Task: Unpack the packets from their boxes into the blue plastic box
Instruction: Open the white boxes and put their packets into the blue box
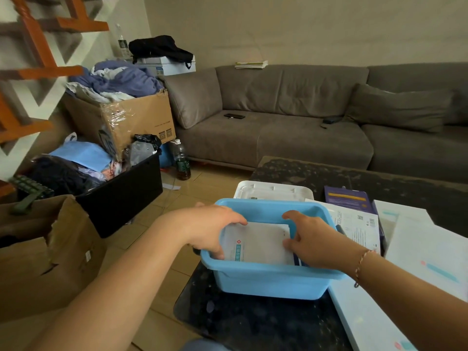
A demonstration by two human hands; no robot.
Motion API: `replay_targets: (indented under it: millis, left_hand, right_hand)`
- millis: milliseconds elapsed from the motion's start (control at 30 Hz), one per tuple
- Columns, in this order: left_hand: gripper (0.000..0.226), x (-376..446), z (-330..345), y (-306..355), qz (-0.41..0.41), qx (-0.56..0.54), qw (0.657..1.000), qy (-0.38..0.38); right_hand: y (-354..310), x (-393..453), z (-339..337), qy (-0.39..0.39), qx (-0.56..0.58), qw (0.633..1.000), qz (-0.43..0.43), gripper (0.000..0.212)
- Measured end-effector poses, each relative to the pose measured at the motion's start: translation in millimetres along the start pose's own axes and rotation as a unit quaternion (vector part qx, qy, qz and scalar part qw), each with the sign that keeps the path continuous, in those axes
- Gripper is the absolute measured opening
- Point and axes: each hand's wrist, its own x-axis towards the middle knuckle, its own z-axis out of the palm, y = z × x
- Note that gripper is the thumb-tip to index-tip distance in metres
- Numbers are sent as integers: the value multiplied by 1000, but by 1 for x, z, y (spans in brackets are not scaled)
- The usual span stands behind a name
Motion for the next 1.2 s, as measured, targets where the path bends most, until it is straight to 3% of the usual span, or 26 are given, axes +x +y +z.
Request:
replay_targets:
  millis: [233, 367, 433, 600, 667, 867, 1200]
  left_hand:
    - [90, 4, -6, 11, 24, 100, 994, -36]
    - [77, 7, -1, 15, 29, 124, 992, -25]
    - [72, 9, 1, 17, 33, 118, 992, -25]
    - [83, 10, -12, 17, 26, 15, 993, -110]
    - [82, 11, -12, 18, -2, 18, 996, -87]
    - [35, 23, 8, 12, -11, -44, 999, 24]
    - [35, 31, 22, 11, -18, -74, 992, 101]
  right_hand:
    - [1, 1, 4, 0, 5, 1000, -16, 56]
    - [3, 0, 4, -2, 14, 1000, -28, 55]
    - [4, 1, 4, 1, 10, 999, -32, 55]
    - [5, 1, 5, -6, 15, 999, -32, 56]
    - [5, 1, 5, -4, 14, 999, -33, 56]
    - [4, 0, 5, -9, 17, 999, -28, 57]
    - [2, -2, 4, -13, 20, 999, -22, 60]
